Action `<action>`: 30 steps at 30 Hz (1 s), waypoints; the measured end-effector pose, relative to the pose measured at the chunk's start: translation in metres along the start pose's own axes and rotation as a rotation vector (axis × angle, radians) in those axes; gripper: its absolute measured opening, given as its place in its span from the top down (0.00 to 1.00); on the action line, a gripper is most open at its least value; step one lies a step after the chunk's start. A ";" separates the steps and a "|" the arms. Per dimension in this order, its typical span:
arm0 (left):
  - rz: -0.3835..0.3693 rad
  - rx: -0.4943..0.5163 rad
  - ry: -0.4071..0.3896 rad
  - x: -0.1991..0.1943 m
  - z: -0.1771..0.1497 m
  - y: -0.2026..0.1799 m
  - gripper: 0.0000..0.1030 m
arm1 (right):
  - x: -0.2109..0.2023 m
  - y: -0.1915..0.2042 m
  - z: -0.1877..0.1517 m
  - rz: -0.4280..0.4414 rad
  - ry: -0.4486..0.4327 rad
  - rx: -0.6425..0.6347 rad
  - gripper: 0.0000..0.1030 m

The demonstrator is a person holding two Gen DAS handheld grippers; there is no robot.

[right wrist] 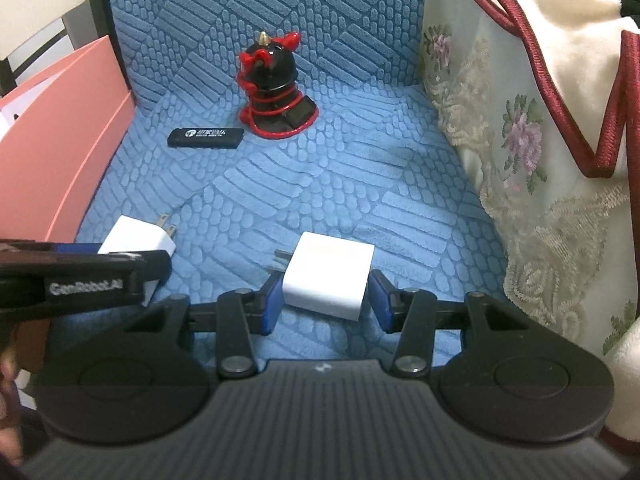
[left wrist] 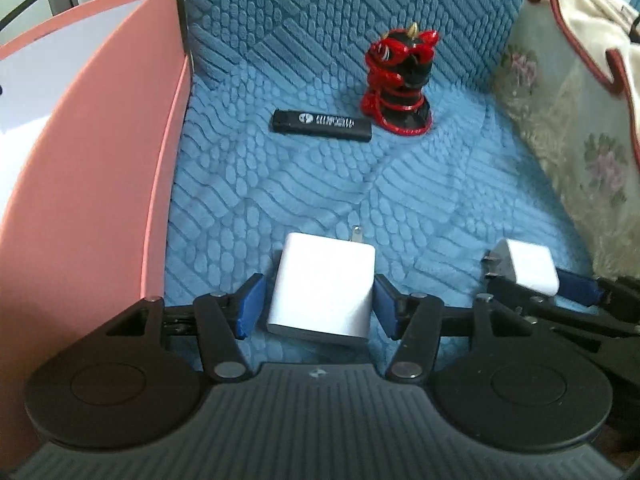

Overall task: Organize rigid objects
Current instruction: 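Lift both held chargers and carry them over the pink box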

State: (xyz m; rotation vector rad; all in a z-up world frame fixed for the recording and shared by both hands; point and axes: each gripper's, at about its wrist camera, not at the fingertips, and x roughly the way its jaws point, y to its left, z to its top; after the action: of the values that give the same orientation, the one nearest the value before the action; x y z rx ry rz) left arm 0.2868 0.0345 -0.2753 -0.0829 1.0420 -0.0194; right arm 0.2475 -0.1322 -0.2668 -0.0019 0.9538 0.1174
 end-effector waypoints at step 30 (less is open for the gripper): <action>-0.075 -0.121 -0.151 -0.133 0.003 -0.014 0.45 | -0.113 -0.018 0.008 0.091 -0.101 0.022 0.53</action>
State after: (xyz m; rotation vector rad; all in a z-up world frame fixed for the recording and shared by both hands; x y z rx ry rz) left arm 0.2221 0.0281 -0.1580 -0.2296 0.8880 -0.0180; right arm 0.1911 -0.1613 -0.1714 0.0670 0.8540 0.1894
